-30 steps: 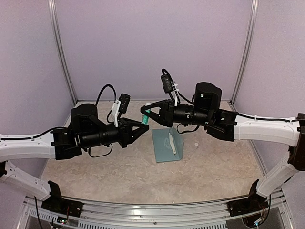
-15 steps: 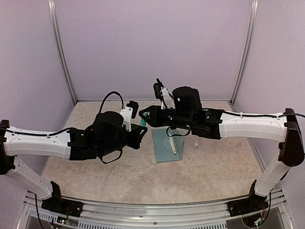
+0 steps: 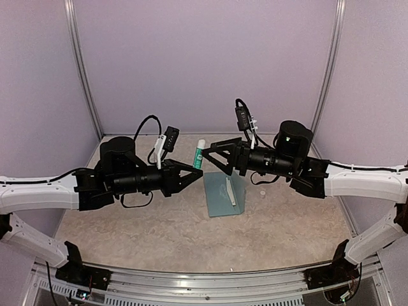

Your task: Place the letter into the envelope and seal it

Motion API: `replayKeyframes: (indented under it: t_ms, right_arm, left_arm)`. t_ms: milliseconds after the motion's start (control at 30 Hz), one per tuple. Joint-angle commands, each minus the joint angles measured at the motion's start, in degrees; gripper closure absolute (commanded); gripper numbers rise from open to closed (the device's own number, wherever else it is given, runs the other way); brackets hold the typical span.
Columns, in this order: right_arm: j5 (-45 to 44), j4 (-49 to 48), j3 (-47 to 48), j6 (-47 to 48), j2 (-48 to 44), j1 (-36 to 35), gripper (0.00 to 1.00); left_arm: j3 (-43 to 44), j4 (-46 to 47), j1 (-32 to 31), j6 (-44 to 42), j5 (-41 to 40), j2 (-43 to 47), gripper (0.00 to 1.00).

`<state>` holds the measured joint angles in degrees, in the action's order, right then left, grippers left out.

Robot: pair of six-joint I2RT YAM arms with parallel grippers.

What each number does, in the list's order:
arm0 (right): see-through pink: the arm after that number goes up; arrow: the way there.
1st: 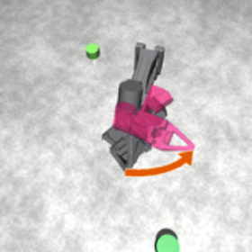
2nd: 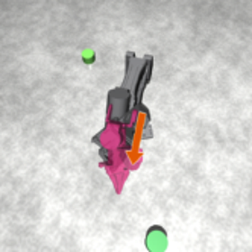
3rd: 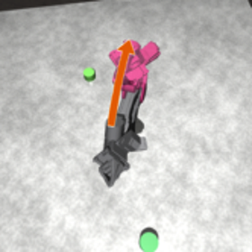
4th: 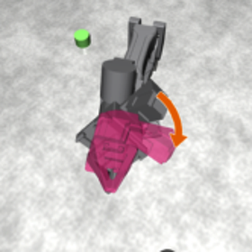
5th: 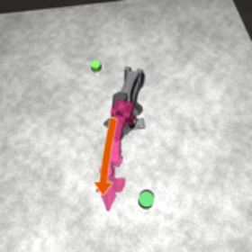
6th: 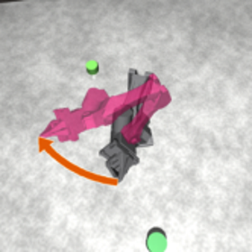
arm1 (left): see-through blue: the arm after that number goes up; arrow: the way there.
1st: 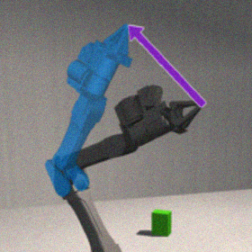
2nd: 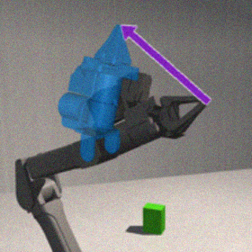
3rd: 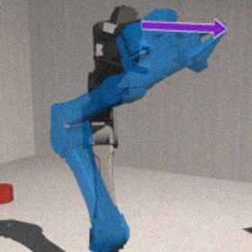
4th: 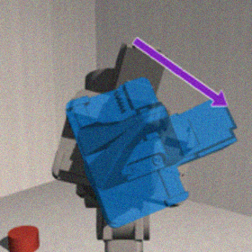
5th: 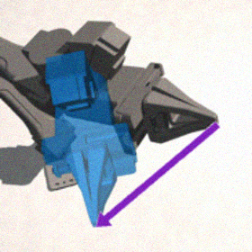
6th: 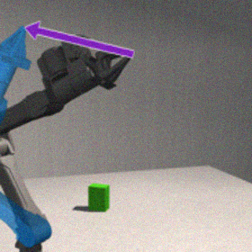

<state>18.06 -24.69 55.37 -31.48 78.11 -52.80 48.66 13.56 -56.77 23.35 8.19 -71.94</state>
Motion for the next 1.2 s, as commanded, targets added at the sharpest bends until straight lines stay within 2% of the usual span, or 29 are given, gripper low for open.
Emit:
replayKeyframes:
  t_ms: [0, 100, 167, 433, 500, 600, 700, 833, 1000, 1167]
  right_arm:
    - [13.7, -10.4, -2.3, 1.0, -0.1, 0.3, 0.21]
    - [16.9, -13.6, -1.9, 0.3, 1.0, 0.3, 0.24]
    - [19.4, -16.2, -1.9, -0.4, 1.9, 0.2, 0.31]
    - [23.2, -18.7, -1.5, -1.9, 3.5, 0.0, 0.69]
    - [22.8, -18.6, -1.5, -2.1, 3.6, 0.0, 0.81]
    - [20.9, -17.6, -1.4, -2.2, 3.5, 0.0, 0.89]
    - [15.2, -12.3, 0.2, 0.0, 3.4, -0.8, 0.93]
    - [1.2, 1.5, 6.1, 4.0, 4.9, -3.7, 0.94]
    - [-15.7, 13.0, 13.2, 0.5, 9.7, -5.7, 0.96]
    - [-28.0, 19.8, 19.5, -3.8, 15.0, -6.7, 0.95]
  left_arm:
    - [-0.5, 5.0, 0.2, 0.2, 15.4, 1.8, 1.0]
    - [-0.7, 5.5, 0.1, -0.1, 17.9, 2.1, 1.0]
    - [-0.7, 5.5, 0.1, -0.1, 18.0, 2.1, 1.0]
    - [-0.7, 5.8, 0.0, -0.2, 17.2, 2.1, 1.0]
    - [-0.8, 5.5, -0.2, -0.9, 16.2, 2.0, 1.0]
    - [-0.9, 3.8, -0.9, -2.4, 11.0, 2.2, 1.0]
    - [-0.6, 1.3, -2.3, -3.8, 1.0, 2.7, 1.0]
    - [0.4, -1.7, -4.8, -5.5, -12.5, 2.8, 1.0]
    - [3.2, -5.9, -7.8, -5.5, -26.4, 0.6, 1.0]
    - [5.7, -9.2, -9.3, -2.9, -35.5, -3.3, 1.0]
